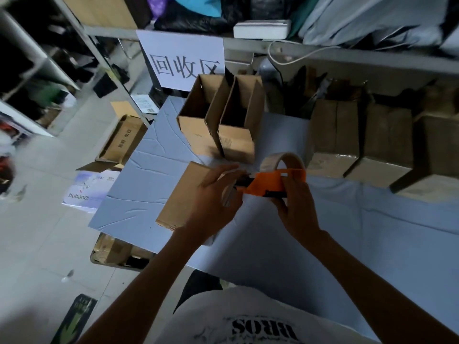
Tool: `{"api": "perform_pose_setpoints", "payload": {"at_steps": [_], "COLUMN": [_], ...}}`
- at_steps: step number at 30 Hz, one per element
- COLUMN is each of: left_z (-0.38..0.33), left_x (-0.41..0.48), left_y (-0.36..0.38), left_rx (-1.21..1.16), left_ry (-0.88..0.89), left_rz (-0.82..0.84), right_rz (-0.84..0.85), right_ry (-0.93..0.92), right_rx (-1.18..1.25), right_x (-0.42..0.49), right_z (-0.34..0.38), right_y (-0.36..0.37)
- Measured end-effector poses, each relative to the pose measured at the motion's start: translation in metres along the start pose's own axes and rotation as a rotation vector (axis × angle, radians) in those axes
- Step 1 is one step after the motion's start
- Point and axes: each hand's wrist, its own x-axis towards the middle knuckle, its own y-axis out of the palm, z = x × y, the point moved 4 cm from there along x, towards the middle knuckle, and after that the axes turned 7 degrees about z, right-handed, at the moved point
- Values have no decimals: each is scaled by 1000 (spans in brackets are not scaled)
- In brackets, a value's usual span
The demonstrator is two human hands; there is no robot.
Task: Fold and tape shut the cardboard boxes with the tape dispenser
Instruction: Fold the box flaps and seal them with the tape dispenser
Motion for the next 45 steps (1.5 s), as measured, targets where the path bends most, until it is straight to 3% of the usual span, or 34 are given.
{"api": "perform_pose_setpoints", "payload": {"at_steps": [6,8,11,14,24,29,33,38,42,45], "left_z": [8,9,-3,-9,-6,2,7,25,43,48], "left_x": [2,9,20,25,29,34,38,45,52,55], "left_y": [-14,-23,-19,-7,-5,-7,-5,1,7,9], "left_rx": [-72,-126,-72,-68,-126,-164,-209,-158,-298,-589], "left_ry": [-71,-40,124,122,31,-35,-159,-278,-468,-567], "left_rz": [-157,-115,75,183,112,77,47,138,224,320], "right_rz": [-10,-14,-17,-2,190,239,322,418,422,439], "right_ry": [27,60,81,77,181,149,225,252,196,155], "right_rx": [18,9,19,6,60,105,241,355,309,254], "right_x": [6,4,2,3,15,18,21,23,19,19], "right_z": [3,0,-5,-5,-21,-23,-31,-31,-33,-31], "right_y": [2,4,4,2,7,9,11,13,12,11]}}
